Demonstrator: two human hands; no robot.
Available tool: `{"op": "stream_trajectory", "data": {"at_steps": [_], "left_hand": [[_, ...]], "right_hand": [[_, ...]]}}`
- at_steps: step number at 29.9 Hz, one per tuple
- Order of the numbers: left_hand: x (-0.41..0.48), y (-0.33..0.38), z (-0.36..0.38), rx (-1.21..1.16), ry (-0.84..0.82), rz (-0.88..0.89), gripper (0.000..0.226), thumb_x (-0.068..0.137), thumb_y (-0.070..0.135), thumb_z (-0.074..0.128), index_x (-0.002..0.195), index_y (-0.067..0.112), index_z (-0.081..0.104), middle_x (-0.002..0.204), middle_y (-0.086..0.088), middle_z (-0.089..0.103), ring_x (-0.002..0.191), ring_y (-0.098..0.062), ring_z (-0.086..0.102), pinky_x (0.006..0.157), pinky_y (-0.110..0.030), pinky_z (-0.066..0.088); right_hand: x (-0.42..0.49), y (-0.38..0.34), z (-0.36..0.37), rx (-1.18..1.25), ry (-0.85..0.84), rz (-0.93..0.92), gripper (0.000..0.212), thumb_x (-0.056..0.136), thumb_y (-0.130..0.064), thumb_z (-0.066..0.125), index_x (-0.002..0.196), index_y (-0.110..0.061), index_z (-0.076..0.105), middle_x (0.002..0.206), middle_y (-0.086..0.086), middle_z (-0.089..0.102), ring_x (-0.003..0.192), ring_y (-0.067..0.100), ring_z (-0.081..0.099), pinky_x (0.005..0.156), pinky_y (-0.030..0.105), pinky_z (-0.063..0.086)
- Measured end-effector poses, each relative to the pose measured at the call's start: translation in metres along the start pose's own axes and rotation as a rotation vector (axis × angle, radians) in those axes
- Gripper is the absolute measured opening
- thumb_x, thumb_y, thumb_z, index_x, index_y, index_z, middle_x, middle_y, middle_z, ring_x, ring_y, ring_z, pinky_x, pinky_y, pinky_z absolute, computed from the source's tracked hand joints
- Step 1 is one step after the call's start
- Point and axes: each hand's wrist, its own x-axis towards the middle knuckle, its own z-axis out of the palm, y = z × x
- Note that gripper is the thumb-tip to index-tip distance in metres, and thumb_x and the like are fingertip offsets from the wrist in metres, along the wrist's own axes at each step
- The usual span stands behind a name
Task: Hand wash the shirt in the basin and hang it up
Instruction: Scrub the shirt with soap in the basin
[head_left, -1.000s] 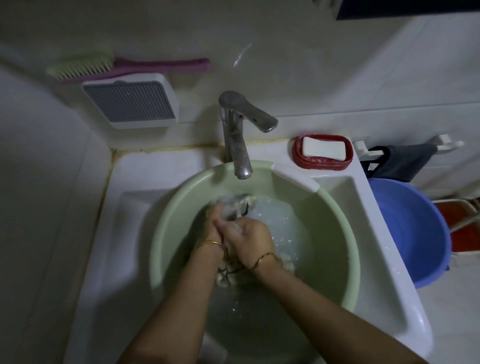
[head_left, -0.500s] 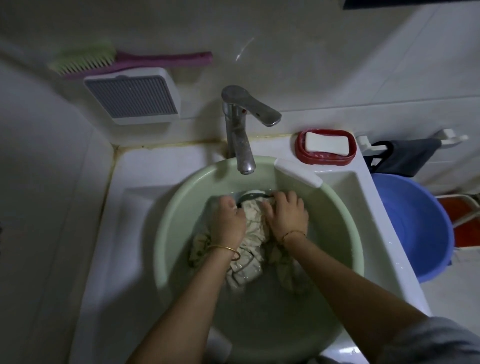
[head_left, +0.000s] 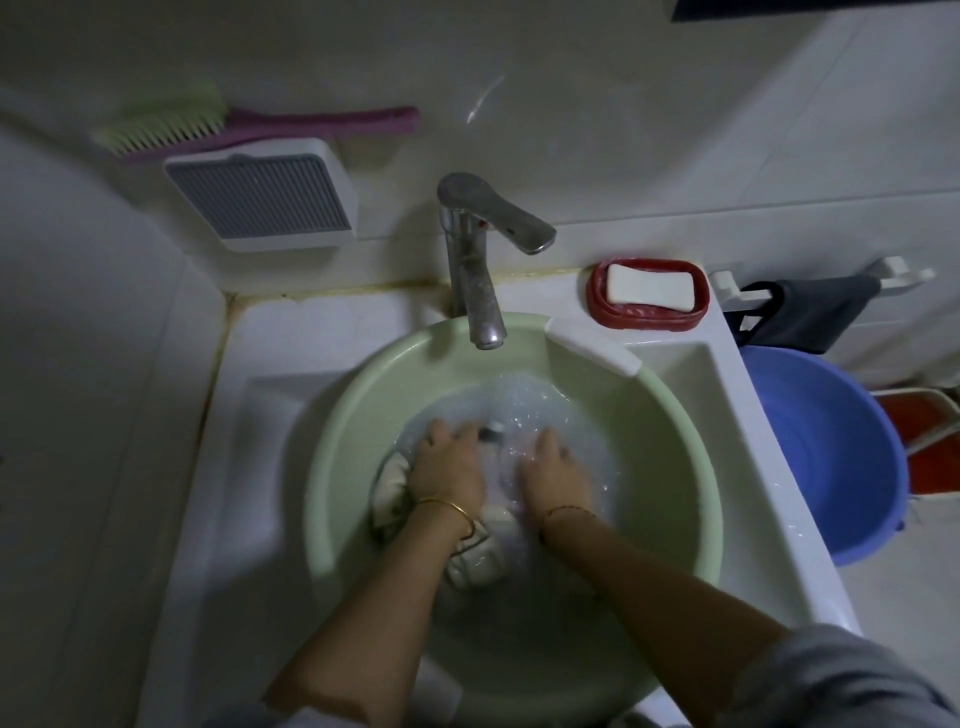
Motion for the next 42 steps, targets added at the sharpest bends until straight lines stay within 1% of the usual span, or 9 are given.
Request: {"op": "stream_trajectory", "data": {"at_steps": [4,8,13,16,21,26,31,36,42], "left_hand": [[0.012,0.004,-0.014,-0.819,0.068,-0.147,0.04,0.081,-0.004,0.055,0.116,0.013,0.064,0.116,-0.008,0.061,0.112,-0.029,0.056,0.088,-0.029,0.046],[0.026,0.012,-0.028,-1.368,-0.063,-0.466,0.025,0.089,0.027,0.059,0.107,0.01,0.067,0.11,-0.013,0.067,0.099,-0.026,0.063,0.086,-0.024,0.051],[-0.006,0.023,-0.039,-1.67,-0.397,-0.423,0.044,0.096,0.041,0.042,0.07,0.012,0.063,0.058,-0.005,0.063,0.05,-0.014,0.061,0.051,-0.017,0.049],[-0.019,0.04,-0.038,-1.584,-0.349,-0.439,0.042,0.102,0.023,0.029,0.07,0.01,0.053,0.066,-0.009,0.049,0.061,-0.014,0.051,0.046,-0.013,0.044],[-0.002,0.027,-0.035,-0.951,-0.263,-0.331,0.037,0.095,0.036,0.042,0.091,0.01,0.068,0.094,-0.014,0.067,0.091,-0.027,0.061,0.089,-0.032,0.047],[0.008,-0.001,-0.046,-0.462,0.301,-0.112,0.045,0.085,0.047,0.058,0.105,0.006,0.059,0.108,-0.021,0.061,0.097,-0.034,0.06,0.078,-0.034,0.047],[-0.004,-0.006,-0.006,0.287,0.005,0.22,0.066,0.09,0.06,0.041,0.145,0.031,0.021,0.13,-0.013,0.032,0.112,-0.03,0.041,0.091,-0.036,0.041],[-0.003,-0.014,-0.002,0.437,-0.132,0.156,0.059,0.093,0.056,0.036,0.141,0.022,0.031,0.138,-0.015,0.027,0.122,-0.034,0.035,0.101,-0.038,0.035],[-0.003,-0.017,-0.026,0.138,-0.14,0.083,0.079,0.08,0.054,0.064,0.14,0.016,0.029,0.136,-0.02,0.03,0.123,-0.036,0.038,0.102,-0.039,0.037]], "right_hand": [[0.002,-0.008,-0.013,0.355,0.105,0.041,0.029,0.093,-0.013,0.049,0.121,-0.006,0.053,0.121,0.014,0.057,0.106,0.028,0.055,0.083,0.029,0.042],[-0.03,-0.028,-0.022,0.701,0.131,-0.135,0.024,0.088,-0.037,0.06,0.08,-0.015,0.064,0.073,0.0,0.061,0.069,0.015,0.054,0.065,0.035,0.048],[-0.052,-0.047,-0.041,0.222,0.212,-0.376,0.048,0.093,-0.049,0.047,0.055,-0.019,0.045,0.059,0.0,0.053,0.06,0.019,0.05,0.052,0.03,0.032],[-0.043,-0.046,-0.041,0.153,0.27,-0.378,0.042,0.096,-0.04,0.043,0.063,-0.018,0.053,0.074,0.011,0.064,0.071,0.028,0.057,0.057,0.028,0.027],[-0.001,-0.027,-0.045,0.146,0.205,-0.183,0.041,0.098,-0.042,0.037,0.071,-0.015,0.051,0.088,0.012,0.061,0.086,0.031,0.058,0.069,0.032,0.04],[0.025,0.008,-0.031,0.123,0.159,-0.302,0.035,0.1,-0.036,0.033,0.128,-0.017,0.045,0.132,0.012,0.042,0.119,0.029,0.043,0.1,0.037,0.036],[0.005,0.009,0.011,-0.422,0.16,-0.352,0.053,0.099,-0.023,0.026,0.149,-0.011,0.011,0.154,0.016,0.012,0.133,0.038,0.024,0.103,0.048,0.029],[0.018,0.019,-0.008,-0.746,0.177,-0.334,0.048,0.101,-0.034,0.026,0.146,-0.017,0.026,0.146,0.011,0.034,0.13,0.03,0.035,0.101,0.046,0.029],[0.013,0.012,-0.027,0.02,-0.005,-0.028,0.039,0.095,-0.024,0.044,0.13,-0.009,0.038,0.116,0.011,0.044,0.103,0.029,0.05,0.1,0.039,0.038]]}}
